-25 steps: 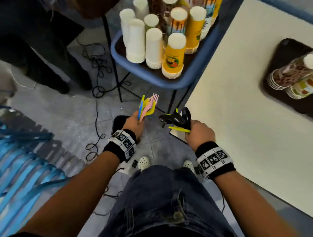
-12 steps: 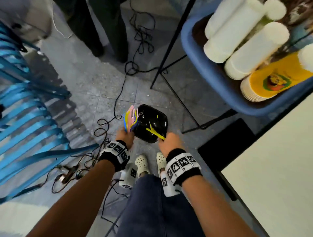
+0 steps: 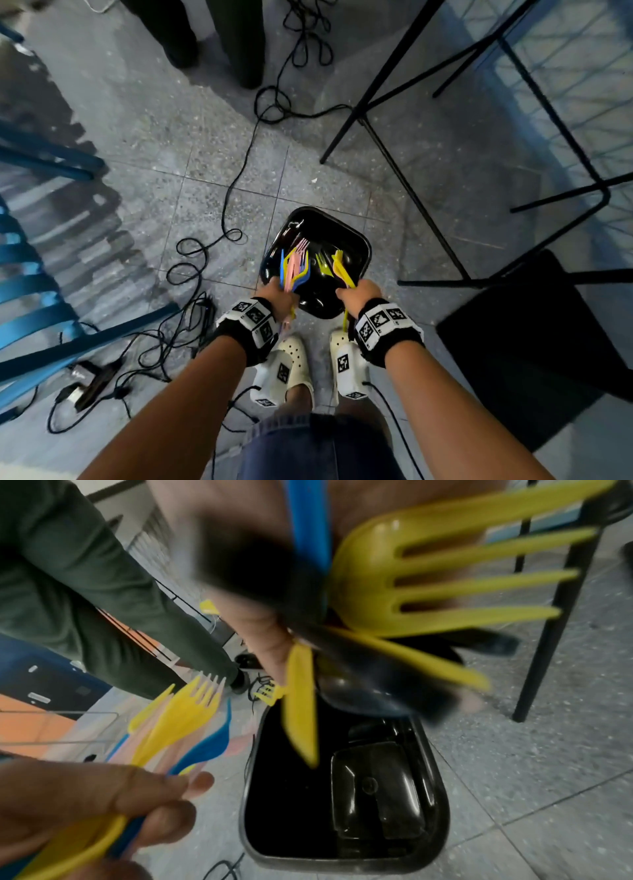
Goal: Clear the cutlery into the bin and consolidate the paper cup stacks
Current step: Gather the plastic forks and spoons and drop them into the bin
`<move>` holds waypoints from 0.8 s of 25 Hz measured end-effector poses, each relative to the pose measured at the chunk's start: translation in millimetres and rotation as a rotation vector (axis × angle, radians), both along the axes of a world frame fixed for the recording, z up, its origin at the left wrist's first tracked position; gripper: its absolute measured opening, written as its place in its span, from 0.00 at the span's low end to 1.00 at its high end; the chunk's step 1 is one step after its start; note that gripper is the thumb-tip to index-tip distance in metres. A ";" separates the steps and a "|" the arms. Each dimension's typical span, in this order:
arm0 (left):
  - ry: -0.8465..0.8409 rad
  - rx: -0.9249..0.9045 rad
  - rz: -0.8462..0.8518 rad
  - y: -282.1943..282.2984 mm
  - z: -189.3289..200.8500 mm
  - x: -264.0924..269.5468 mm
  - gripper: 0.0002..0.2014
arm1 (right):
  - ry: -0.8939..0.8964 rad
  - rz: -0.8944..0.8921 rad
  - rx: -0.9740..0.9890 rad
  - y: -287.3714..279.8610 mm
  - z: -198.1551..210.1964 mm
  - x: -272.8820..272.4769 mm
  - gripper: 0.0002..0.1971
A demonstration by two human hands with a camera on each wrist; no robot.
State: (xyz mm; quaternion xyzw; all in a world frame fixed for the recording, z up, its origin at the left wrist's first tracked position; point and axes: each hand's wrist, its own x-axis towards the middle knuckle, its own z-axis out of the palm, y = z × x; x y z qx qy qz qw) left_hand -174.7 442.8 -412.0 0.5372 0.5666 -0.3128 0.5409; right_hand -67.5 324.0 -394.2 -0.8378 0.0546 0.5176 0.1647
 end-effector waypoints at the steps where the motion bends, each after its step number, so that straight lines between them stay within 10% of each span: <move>1: -0.005 -0.056 0.041 0.4 -8.2 6.8 0.14 | 0.010 0.004 -0.010 3.9 -14.3 1.9 0.19; 3: -0.008 -0.191 0.161 2.6 -20.2 20.7 0.03 | 0.031 0.017 -0.034 9.9 -39.1 5.1 0.20; 12: -0.176 -0.428 0.626 13.9 -96.9 55.7 0.31 | 0.064 -0.163 0.056 32.7 -107.4 23.6 0.34; 20: -0.119 -0.075 0.322 6.3 -32.3 30.2 0.07 | -0.129 -0.110 0.120 3.2 -37.5 21.9 0.16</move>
